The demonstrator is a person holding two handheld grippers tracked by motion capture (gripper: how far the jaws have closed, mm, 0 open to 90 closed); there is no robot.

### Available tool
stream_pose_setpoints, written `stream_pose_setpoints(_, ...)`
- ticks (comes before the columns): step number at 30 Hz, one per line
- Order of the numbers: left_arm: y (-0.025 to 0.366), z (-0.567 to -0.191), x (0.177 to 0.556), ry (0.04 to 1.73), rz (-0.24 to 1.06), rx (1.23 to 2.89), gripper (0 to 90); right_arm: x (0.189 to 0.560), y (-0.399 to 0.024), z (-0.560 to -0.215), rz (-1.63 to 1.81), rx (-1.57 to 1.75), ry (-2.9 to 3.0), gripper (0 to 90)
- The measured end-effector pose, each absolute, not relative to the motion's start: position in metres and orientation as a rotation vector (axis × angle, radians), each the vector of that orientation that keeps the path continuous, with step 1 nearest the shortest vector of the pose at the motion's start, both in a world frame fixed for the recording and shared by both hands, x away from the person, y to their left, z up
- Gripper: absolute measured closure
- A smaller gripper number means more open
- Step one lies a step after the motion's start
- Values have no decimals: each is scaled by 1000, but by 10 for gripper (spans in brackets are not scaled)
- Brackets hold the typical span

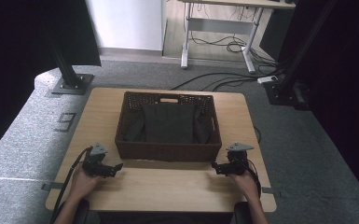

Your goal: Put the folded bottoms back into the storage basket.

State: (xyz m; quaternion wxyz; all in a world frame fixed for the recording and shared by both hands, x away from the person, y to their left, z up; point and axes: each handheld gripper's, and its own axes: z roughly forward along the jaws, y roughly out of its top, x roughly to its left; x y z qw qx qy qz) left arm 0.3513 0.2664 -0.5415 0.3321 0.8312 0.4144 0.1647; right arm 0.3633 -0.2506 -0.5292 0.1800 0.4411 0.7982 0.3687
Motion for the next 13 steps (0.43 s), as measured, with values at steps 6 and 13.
stream_pose_setpoints(6, 262, -548, 352, 1091, 404, 2213, 0, 361, -249, -553, 988, 1274, 2293, 0)
stream_pose_setpoints(13, 262, -548, 351, 1104, 407, 2207, 0, 359, -245, -557, 963, 1264, 2273, 0)
